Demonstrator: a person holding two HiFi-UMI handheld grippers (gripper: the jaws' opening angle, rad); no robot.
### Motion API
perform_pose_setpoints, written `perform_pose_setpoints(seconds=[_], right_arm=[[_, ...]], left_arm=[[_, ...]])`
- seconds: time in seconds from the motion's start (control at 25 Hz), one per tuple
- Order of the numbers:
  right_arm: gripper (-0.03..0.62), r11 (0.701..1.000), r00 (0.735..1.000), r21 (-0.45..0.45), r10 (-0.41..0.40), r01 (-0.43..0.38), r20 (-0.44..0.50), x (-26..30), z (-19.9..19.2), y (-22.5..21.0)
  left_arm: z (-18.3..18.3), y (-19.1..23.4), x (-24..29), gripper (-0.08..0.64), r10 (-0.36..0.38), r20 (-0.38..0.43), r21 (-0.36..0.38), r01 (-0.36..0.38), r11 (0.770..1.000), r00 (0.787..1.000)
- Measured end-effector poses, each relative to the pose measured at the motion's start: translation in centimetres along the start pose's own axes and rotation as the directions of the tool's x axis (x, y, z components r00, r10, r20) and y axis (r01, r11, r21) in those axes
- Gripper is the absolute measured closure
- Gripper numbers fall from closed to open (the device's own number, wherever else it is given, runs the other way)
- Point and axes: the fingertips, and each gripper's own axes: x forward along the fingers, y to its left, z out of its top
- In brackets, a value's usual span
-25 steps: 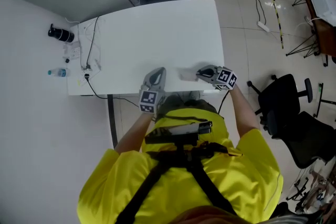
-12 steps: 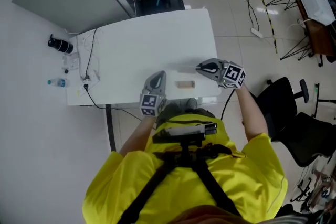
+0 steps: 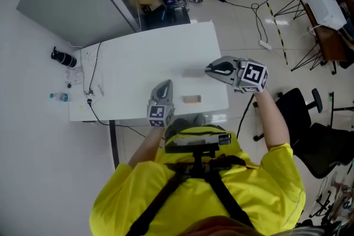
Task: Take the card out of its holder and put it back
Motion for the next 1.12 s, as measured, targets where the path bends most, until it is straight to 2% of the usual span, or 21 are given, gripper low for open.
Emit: perform_pose_setpoints(seconds=[0.28, 0.4, 0.8, 0.96, 1.12], right_arm=[[0.575, 0.999, 1.0, 0.035, 0.027, -0.027, 0.0, 0.8, -1.9, 0.6], [0.575, 0.998, 0.999, 0.051, 0.04, -0.039, -0.011, 1.1, -3.2, 0.5], [0.575, 0.98, 0.987, 0.15, 0.142, -0.129, -0.081, 6.8, -16.9, 3.0], [0.575, 0.972, 0.981, 0.174, 0.173, -0.156, -0.087, 8.1, -20.1, 3.1], [0.575, 0.971, 0.985, 0.199, 0.153, -0.135, -0.077, 8.5, -21.3, 2.1]], left_arm=[[-0.5, -0.2, -0.3, 0.558, 0.003, 0.0, -0.044, -0.003, 0.999, 1.0], [-1.1, -0.3, -0.5, 0.558, 0.017, -0.018, -0.038, -0.018, 0.999, 1.0], [-2.7, -0.7, -2.1, 0.558, 0.036, -0.078, -0.042, -0.039, 0.998, 0.996], [-3.3, -0.5, -2.4, 0.558, 0.037, -0.105, -0.057, -0.043, 0.997, 0.994], [-3.7, -0.4, -2.4, 0.558, 0.042, -0.118, -0.058, -0.05, 0.997, 0.992]])
